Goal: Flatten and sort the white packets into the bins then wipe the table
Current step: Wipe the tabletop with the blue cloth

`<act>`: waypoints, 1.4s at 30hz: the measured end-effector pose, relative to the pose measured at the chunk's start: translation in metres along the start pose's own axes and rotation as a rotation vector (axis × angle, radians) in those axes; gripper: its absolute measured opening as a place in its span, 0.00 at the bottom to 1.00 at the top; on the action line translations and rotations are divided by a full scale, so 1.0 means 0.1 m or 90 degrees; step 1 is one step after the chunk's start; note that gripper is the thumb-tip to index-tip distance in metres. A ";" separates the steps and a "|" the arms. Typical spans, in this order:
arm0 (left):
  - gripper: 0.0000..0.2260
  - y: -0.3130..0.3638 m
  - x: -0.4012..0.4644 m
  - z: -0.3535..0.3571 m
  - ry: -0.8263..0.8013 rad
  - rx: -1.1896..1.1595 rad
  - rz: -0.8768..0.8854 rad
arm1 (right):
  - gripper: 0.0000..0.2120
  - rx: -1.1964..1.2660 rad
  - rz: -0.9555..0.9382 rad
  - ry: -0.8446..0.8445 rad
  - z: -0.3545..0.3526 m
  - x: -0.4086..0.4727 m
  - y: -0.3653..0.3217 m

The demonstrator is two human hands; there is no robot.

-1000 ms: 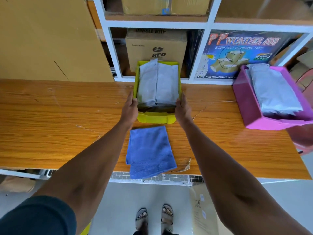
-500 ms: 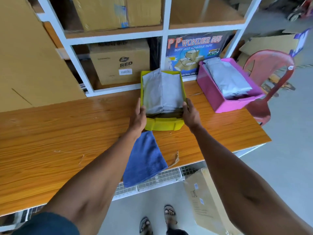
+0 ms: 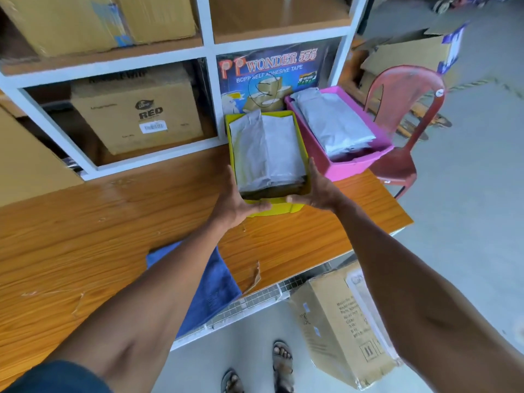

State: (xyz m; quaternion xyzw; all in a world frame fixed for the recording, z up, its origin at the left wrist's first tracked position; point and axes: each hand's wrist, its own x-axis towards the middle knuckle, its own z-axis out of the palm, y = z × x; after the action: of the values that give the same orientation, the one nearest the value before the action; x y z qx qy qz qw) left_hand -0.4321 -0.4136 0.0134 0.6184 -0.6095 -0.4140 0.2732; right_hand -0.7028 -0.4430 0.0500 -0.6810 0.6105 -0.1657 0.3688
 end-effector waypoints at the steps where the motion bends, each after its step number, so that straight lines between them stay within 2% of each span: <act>1: 0.76 0.01 0.05 0.01 -0.001 0.010 0.012 | 0.70 -0.024 -0.003 -0.010 -0.05 0.04 0.03; 6: 0.74 0.12 0.15 0.08 0.033 0.055 0.024 | 0.71 -0.076 -0.040 -0.004 -0.23 0.25 0.07; 11: 0.70 0.31 0.26 0.15 0.076 0.106 -0.001 | 0.58 -0.147 -0.130 0.100 -0.33 0.35 0.06; 16: 0.70 0.47 0.32 0.27 0.099 0.127 -0.024 | 0.52 -0.324 -0.173 0.198 -0.28 0.34 0.25; 18: 0.69 0.52 0.33 0.33 0.104 0.133 -0.034 | 0.51 -0.401 -0.169 0.245 -0.27 0.31 0.32; 20: 0.69 0.56 0.34 0.37 0.107 0.146 -0.047 | 0.52 -0.434 -0.116 0.267 -0.26 0.27 0.40; 23: 0.70 0.58 0.35 0.41 0.119 0.173 -0.053 | 0.54 -0.427 -0.048 0.261 -0.26 0.23 0.48; 29: 0.68 0.57 0.34 0.44 0.145 0.273 -0.016 | 0.54 -0.348 -0.013 0.293 -0.19 0.20 0.56; 36: 0.60 0.63 0.27 0.54 0.147 0.301 0.027 | 0.51 -0.314 -0.023 0.323 -0.11 0.21 0.60; 42: 0.61 0.65 0.27 0.56 0.136 0.279 0.017 | 0.49 -0.276 -0.024 0.333 -0.07 0.20 0.61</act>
State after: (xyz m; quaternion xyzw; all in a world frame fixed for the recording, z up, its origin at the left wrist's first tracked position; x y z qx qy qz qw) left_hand -0.5159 -0.4378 0.0345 0.6952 -0.6604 -0.2008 0.2007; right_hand -0.7474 -0.4635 0.0071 -0.6889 0.6930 -0.2078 0.0432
